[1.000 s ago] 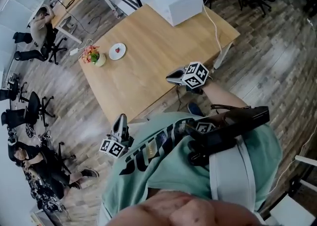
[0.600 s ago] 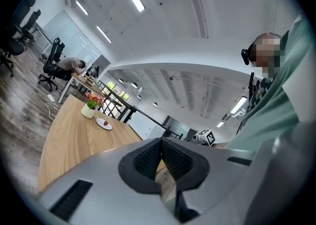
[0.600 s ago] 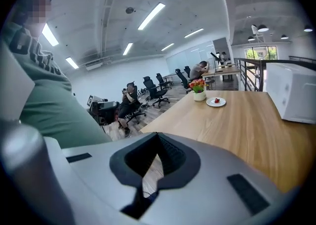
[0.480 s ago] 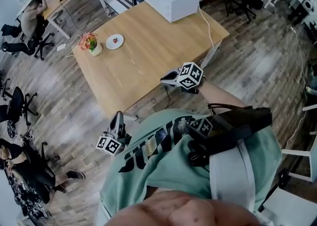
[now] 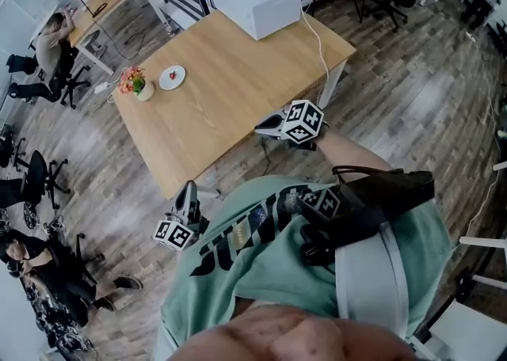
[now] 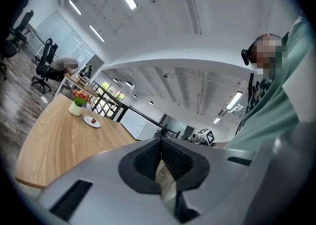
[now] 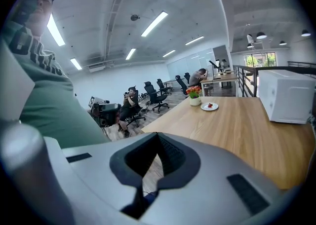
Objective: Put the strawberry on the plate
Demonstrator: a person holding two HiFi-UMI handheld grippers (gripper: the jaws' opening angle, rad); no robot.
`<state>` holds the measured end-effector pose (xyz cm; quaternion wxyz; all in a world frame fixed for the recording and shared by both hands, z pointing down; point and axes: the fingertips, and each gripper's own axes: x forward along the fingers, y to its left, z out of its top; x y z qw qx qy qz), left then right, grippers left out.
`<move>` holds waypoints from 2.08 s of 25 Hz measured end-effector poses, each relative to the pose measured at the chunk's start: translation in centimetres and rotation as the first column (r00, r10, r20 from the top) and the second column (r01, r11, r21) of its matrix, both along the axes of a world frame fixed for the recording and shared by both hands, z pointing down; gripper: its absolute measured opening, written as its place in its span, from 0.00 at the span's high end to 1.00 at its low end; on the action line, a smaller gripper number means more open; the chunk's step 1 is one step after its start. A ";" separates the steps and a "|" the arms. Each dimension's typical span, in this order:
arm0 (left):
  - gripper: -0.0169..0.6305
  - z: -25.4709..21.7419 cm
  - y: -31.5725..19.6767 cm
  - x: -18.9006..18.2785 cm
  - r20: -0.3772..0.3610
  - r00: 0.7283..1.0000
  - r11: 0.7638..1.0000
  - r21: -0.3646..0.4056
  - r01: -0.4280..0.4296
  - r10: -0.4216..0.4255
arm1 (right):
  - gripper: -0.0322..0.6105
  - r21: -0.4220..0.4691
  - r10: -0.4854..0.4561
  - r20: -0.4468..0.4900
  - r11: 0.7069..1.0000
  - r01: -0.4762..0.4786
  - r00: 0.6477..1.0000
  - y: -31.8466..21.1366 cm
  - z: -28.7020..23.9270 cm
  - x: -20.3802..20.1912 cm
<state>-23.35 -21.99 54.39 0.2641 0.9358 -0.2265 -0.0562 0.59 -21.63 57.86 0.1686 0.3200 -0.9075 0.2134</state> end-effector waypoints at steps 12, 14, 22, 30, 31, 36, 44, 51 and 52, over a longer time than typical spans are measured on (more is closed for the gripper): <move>0.97 0.2 12.0 23.2 0.112 0.992 0.998 -0.035 -0.048 0.051 | 0.94 -0.020 0.041 0.104 0.999 -0.039 0.994 10.9 3.0 21.8; 0.97 -0.3 13.6 25.3 0.165 0.984 0.998 -0.024 -0.064 0.067 | 0.94 -0.052 0.078 0.138 0.996 -0.072 0.987 12.5 4.1 24.5; 0.97 -1.3 15.9 26.5 0.229 0.972 0.999 0.000 -0.046 0.045 | 0.94 -0.027 0.039 0.214 0.999 -0.034 0.976 14.4 4.9 23.9; 0.97 -1.5 16.2 20.2 0.185 0.982 0.998 0.041 -0.046 0.038 | 0.94 0.012 0.059 0.154 0.998 -0.062 0.986 14.7 3.3 19.9; 0.97 -1.4 16.2 18.9 0.173 0.984 0.998 0.045 -0.047 0.039 | 0.94 0.017 0.065 0.141 0.998 -0.068 0.988 14.6 3.1 18.9; 0.97 -0.8 15.3 10.3 0.120 0.993 0.998 0.053 -0.030 0.024 | 0.94 0.042 0.073 0.119 0.996 -0.079 0.990 13.9 1.7 10.5; 0.97 -0.6 12.1 -0.3 0.077 0.997 0.999 0.041 0.005 -0.008 | 0.94 0.107 0.037 0.067 0.993 -0.044 0.997 12.0 -2.9 0.4; 0.97 -2.6 10.8 1.1 0.019 0.997 0.994 0.081 0.071 -0.073 | 0.94 0.191 0.033 0.016 0.981 -0.035 0.999 10.7 -6.0 3.0; 0.97 -2.6 11.0 1.9 0.016 0.997 0.994 0.079 0.073 -0.074 | 0.94 0.192 0.038 0.018 0.981 -0.040 0.999 10.5 -6.2 3.9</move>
